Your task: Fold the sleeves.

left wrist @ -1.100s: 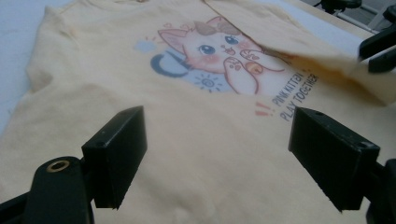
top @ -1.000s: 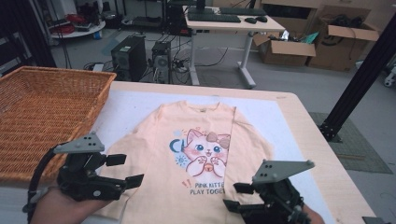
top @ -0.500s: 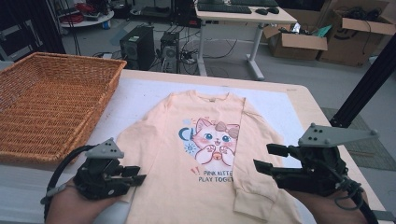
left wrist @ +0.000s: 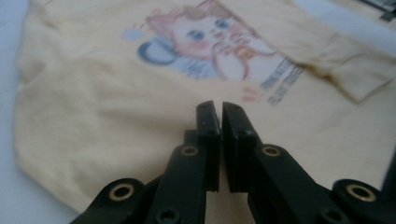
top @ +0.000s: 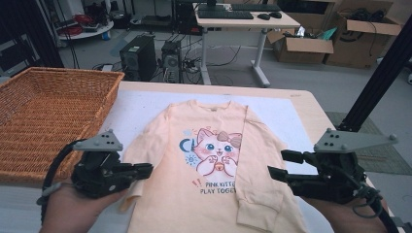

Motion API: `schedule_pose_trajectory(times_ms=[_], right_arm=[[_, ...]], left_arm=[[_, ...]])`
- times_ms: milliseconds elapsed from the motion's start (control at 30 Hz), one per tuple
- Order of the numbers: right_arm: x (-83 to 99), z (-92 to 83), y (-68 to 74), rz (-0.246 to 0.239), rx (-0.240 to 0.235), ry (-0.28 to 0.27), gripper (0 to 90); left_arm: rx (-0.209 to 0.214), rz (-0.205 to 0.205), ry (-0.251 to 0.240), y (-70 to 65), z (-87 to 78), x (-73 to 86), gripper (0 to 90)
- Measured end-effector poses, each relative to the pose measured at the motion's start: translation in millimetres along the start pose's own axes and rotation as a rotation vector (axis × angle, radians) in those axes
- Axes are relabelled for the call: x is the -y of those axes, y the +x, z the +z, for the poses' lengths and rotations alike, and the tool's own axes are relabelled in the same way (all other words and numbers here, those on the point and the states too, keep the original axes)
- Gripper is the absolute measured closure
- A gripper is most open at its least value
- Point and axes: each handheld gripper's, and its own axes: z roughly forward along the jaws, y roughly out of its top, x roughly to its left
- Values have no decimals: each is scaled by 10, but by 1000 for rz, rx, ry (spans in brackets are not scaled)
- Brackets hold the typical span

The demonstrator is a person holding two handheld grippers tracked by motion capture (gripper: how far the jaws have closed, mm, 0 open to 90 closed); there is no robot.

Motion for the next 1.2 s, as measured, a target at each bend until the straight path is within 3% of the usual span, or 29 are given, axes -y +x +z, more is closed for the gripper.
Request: schedule_pose_trajectory(times_ms=[67, 167, 200, 267, 300, 400, 500, 567, 767, 1067, 1200], right_arm=[[18, -23, -5, 1, 3, -3, 440], [52, -41, -10, 6, 1, -3, 439], [64, -43, -14, 7, 0, -2, 436], [86, -43, -29, 11, 0, -2, 417], [99, -45, -41, 21, -2, -3, 403], [124, -57, -79, 25, -1, -16, 375], [146, -65, -134, 34, 3, -31, 318], [150, -61, -162, 42, 0, -40, 282], [102, -20, -231, 40, -31, -73, 204], [-25, -26, -342, 49, -15, -109, 175], [-38, -26, -392, 51, -5, -110, 172]], left_arm=[[35, 6, -3, -151, 117, -60, 862], [122, 6, -11, -379, 344, -83, 849], [142, 4, 0, -432, 421, -87, 795], [152, -6, 42, -472, 516, -111, 556], [155, -17, 31, -461, 514, -115, 499], [134, -40, 1, -369, 425, -143, 405], [81, -57, -29, -238, 286, -175, 341], [43, -55, -35, -168, 215, -196, 308], [-9, -42, -82, -54, 52, -301, 244], [-32, -44, -107, 60, 37, -427, 222], [-27, -50, -93, 115, 77, -448, 218]])
